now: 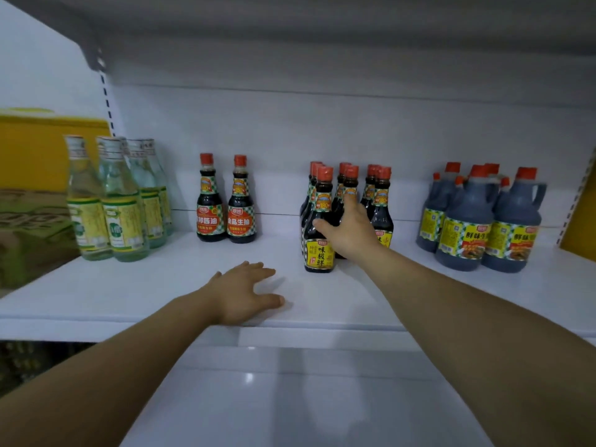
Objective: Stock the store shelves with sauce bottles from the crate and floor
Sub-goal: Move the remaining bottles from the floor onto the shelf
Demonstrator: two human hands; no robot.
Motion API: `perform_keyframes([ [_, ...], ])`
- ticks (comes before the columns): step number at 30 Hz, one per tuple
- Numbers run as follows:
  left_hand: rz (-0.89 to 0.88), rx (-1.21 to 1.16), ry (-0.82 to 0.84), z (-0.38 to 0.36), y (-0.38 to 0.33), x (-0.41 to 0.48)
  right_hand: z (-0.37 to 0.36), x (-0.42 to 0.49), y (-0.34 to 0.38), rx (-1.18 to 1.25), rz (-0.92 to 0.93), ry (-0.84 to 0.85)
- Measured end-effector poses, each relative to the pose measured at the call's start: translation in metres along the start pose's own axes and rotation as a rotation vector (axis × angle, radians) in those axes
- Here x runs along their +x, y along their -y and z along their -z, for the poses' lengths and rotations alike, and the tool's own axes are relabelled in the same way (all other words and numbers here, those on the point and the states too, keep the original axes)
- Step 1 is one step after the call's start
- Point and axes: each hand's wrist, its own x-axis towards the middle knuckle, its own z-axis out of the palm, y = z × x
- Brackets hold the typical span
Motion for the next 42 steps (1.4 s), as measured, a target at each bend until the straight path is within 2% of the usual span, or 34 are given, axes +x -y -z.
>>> perform_keyframes([
  [3,0.075,0.027,-0.035,0.019,0.013,-0.025,0.004,-0.016,0.031,-0.054,0.123,0.021],
  [7,0.198,0.073,-0.13,0.046,0.035,-0.069,-0.003,-0.038,0.083,-0.098,0.208,0.191],
  [10,0.298,0.09,-0.144,0.06,0.053,-0.106,-0.017,-0.055,0.121,-0.118,0.264,0.322],
  [16,0.491,0.088,-0.135,0.072,0.093,-0.178,-0.06,-0.09,0.186,-0.268,0.502,0.485],
  [21,0.679,0.077,-0.167,0.074,0.126,-0.243,-0.111,-0.113,0.235,-0.252,0.633,0.653],
  [24,0.855,0.062,-0.184,0.07,0.139,-0.286,-0.143,-0.133,0.264,-0.249,0.708,0.76],
  [30,1.102,-0.09,-0.257,0.032,0.15,-0.366,-0.206,-0.201,0.317,-0.176,0.876,0.9],
  [38,1.405,-0.25,-0.153,-0.063,0.179,-0.467,-0.293,-0.315,0.336,-0.155,1.075,1.116],
  [42,1.53,-0.331,-0.114,-0.11,0.202,-0.511,-0.342,-0.37,0.331,-0.205,1.105,1.267],
])
